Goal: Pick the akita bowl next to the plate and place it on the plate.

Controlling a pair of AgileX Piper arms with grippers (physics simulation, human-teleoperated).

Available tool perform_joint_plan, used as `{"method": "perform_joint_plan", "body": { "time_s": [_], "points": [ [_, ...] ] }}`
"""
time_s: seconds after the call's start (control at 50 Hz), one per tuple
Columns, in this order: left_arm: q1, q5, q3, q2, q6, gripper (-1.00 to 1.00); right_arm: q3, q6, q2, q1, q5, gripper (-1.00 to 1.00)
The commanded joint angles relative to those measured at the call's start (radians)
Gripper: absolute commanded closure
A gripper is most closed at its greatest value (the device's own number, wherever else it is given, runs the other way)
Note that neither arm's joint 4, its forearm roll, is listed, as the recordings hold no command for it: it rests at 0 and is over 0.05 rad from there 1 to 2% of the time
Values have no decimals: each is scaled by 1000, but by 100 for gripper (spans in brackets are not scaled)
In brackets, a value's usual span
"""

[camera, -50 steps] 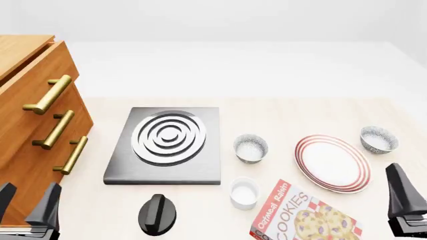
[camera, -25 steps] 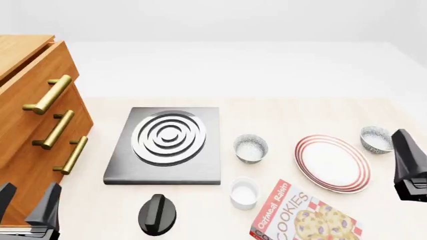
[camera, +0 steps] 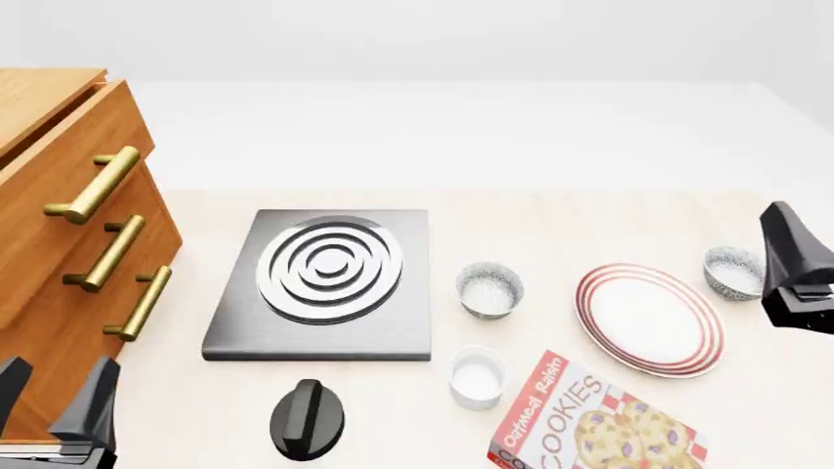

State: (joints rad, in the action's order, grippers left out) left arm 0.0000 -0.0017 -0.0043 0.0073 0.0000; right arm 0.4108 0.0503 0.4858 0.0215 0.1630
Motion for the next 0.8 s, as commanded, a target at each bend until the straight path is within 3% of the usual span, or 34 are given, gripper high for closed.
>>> {"method": "perform_joint_plan", "body": {
  "time_s": [0.02,0.8],
  "points": [
    [0,0,0,0,0,-100,46,3,92,12,43,-100],
    [0,0,0,0,0,-100,144,11,345,56,154,-100]
  ]
}}
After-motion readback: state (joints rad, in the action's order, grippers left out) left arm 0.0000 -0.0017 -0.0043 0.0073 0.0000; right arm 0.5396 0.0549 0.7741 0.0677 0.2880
